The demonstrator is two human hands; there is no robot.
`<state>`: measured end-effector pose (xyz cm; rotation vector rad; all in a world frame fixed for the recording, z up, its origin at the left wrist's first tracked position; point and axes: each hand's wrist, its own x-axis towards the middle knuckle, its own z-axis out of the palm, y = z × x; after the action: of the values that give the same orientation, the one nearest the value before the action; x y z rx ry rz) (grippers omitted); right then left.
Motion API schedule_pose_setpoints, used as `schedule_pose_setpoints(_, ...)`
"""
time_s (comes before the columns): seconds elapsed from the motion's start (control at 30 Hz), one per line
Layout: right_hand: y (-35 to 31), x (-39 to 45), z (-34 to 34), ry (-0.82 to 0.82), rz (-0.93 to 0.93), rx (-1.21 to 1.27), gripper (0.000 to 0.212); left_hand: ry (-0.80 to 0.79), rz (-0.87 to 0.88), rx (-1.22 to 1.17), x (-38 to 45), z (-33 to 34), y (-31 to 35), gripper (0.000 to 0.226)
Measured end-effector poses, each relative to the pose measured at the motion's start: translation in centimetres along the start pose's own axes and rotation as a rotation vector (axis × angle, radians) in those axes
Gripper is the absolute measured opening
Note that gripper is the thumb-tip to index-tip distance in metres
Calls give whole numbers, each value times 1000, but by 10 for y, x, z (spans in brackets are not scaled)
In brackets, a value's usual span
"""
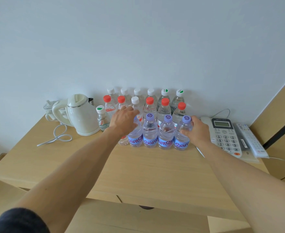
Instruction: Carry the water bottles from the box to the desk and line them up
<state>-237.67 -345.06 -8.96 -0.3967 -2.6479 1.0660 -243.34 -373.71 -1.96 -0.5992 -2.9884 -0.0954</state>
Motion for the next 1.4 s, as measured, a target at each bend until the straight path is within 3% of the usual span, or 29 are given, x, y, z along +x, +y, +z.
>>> schedule_pose_setpoints(0.27,-2,1,3,34,-12,-10,43,-36,-20,-20,0,3,3,52)
schedule_pose_setpoints(0.43,-1,-2,-2,-3,-11,7,45,88,22,9,5,2,9,52)
schedule_pose_setpoints(0.57,-2,0,-6,-51,4,6,48,137,125,-45,20,-2,42,50)
schedule_pose_setpoints(0.7,-4,2,-8,-64,8,-4,49,54,191,-11,35,6,88,48)
schedule_pose_setpoints(0.87,-3,2,-8,-54,3,-10,45,-1,126,-4,44,20,113,30)
schedule_pose_setpoints(1.17,-4,-1,-9,-54,14,-16,44,-31,61,-44,47,18,116,35)
schedule_pose_setpoints(1.4,-7,-3,-26,-164,13,-110,54,68,36,-43,33,6,95,46)
